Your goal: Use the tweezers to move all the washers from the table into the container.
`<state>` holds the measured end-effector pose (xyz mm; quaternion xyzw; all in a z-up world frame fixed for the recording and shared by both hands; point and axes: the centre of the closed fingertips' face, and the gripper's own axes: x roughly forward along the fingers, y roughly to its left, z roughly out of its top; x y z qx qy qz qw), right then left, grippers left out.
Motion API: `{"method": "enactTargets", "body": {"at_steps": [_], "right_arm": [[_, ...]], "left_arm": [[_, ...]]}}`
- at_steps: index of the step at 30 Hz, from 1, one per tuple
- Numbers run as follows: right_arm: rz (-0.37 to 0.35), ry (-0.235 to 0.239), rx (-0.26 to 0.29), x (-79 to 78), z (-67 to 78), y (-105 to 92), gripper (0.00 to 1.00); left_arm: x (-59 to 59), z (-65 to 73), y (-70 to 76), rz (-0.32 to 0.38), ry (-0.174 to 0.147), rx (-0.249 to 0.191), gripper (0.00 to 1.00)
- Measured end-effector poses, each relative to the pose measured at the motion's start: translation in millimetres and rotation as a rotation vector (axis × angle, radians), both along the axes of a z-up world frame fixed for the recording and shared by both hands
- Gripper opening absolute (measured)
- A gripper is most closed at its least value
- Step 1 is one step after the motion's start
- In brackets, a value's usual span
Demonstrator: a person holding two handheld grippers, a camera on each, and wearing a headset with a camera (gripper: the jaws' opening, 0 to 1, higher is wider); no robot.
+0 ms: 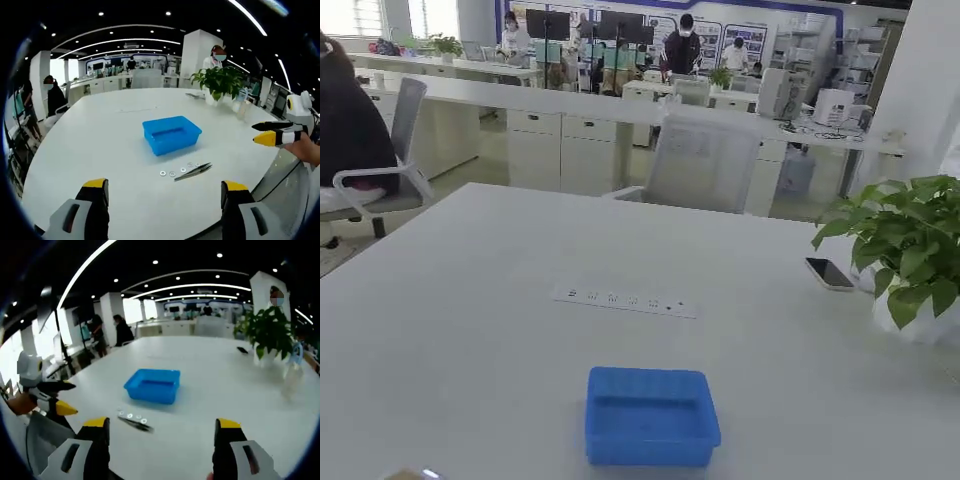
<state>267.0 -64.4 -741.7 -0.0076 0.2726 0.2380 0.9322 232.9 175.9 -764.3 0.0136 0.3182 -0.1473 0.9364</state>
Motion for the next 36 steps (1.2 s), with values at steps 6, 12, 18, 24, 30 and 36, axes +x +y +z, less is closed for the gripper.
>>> {"method": "enactTargets", "body": {"at_steps": [6, 12, 18, 24, 30, 36], "right_arm": [[0.001, 0.025, 0.0, -1.4, -5.9, 0.3, 0.92], [0.007, 0.027, -0.01, -0.9, -6.8, 1.0, 0.92], [0.017, 0.028, -0.018, -2.4, -6.5, 3.9, 0.92], [0.014, 0.025, -0.017, -2.2, -4.8, 3.5, 0.91], [0.014, 0.023, -0.019, -1.3, -3.8, 1.9, 0.91], [0.013, 0.031, -0.024, -2.1, -6.2, 2.2, 0.91]], "left_arm": [[1.1, -0.7, 0.0, -0.003, 0.006, 0.0, 0.99], [1.3, -0.8, -0.9, -0.007, 0.008, 0.002, 0.99], [0.0, -1.9, -0.6, -0.006, 0.01, -0.001, 0.99], [-0.4, -2.9, 0.3, -0.008, 0.016, 0.003, 0.99], [0.1, -3.0, -0.6, -0.017, 0.019, 0.01, 0.97], [0.7, -5.8, -3.3, -0.029, 0.034, 0.01, 0.97]]}}
